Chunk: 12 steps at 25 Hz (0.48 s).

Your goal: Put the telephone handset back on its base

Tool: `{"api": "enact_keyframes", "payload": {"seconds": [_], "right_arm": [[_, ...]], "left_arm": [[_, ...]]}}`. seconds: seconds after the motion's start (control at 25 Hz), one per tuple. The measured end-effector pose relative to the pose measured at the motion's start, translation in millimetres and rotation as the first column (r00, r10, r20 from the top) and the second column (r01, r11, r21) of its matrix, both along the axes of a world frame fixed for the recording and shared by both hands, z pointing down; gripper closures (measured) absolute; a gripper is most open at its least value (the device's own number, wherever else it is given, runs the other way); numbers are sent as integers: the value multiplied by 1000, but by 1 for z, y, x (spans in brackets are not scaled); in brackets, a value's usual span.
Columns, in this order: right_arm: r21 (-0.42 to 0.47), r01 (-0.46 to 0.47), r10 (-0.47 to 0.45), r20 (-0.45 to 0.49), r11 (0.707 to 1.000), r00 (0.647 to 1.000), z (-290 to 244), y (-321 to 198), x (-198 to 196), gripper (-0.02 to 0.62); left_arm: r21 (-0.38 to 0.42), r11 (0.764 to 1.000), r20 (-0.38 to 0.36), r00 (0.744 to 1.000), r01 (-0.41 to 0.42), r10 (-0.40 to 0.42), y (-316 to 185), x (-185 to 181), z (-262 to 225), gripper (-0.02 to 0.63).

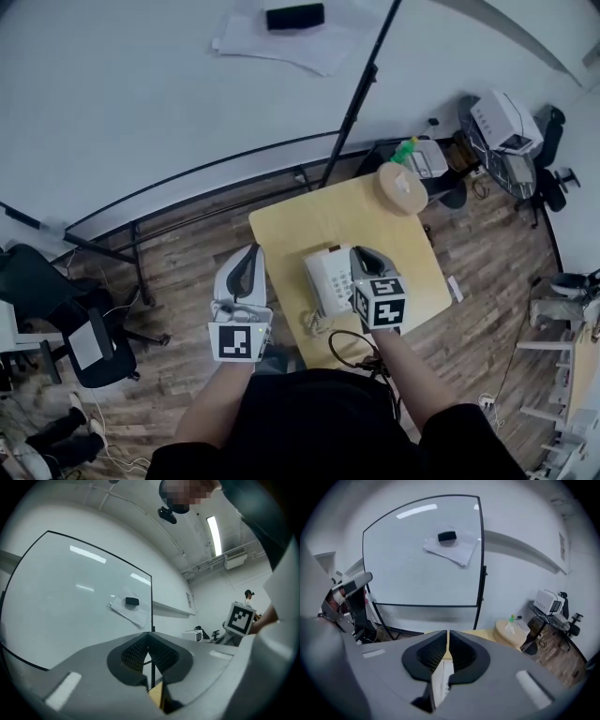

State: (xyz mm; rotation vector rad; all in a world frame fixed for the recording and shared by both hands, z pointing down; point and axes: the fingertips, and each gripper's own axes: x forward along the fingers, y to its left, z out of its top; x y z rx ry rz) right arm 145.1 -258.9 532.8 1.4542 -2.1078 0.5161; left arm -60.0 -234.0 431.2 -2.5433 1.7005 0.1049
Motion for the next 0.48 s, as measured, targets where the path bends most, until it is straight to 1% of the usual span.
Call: {"api": "enact_keyframes", "payload": {"seconds": [0.08, 0.16, 0.24, 0.36, 0.48], "right_arm": [[96, 7, -7, 2, 995, 1000, -28, 2, 1, 582], [203, 25, -26, 3, 979, 1000, -54, 6, 0, 586], [307, 32, -34, 0, 951, 999, -75, 13, -1, 586], [446, -5, -1, 13, 895, 1000, -101, 22, 6, 586], [519, -51, 32, 45, 853, 998, -116, 30, 16, 586]], "left_arm": [[15, 1000, 2, 1000, -8, 8, 1, 2, -9, 606], [43, 999, -3, 1000, -13, 13, 2, 3, -20, 606], [52, 998, 4, 1000, -20, 20, 4, 5, -27, 606], [56, 998, 10, 999, -31, 30, 5, 9, -35, 606], [97, 994, 11, 999, -43, 42, 7, 13, -47, 606]]}}
